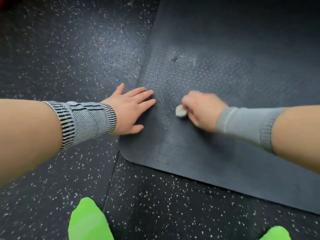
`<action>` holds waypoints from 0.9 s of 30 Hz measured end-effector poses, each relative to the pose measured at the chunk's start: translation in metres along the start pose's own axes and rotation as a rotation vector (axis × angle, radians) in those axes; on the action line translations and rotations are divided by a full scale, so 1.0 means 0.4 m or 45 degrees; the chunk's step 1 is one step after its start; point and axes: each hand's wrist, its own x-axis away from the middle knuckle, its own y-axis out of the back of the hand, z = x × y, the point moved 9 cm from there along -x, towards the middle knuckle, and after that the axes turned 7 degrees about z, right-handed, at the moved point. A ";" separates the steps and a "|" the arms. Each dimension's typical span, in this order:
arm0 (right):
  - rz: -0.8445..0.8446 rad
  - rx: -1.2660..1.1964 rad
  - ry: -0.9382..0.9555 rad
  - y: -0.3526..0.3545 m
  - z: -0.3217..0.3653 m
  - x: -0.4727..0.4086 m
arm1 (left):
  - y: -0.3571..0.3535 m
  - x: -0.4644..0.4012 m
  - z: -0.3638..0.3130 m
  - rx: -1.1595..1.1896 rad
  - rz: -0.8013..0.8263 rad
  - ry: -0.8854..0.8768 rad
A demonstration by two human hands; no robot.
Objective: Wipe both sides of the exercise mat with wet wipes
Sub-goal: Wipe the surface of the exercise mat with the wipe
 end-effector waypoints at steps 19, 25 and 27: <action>0.152 -0.030 0.222 -0.079 0.172 0.040 | -0.110 0.050 0.052 -0.042 0.064 0.031; 0.260 0.043 0.388 -0.102 0.267 0.034 | -0.123 0.054 0.063 -0.021 0.065 0.045; 0.075 0.044 0.091 -0.025 0.130 -0.043 | -0.125 0.056 0.065 -0.017 0.061 0.041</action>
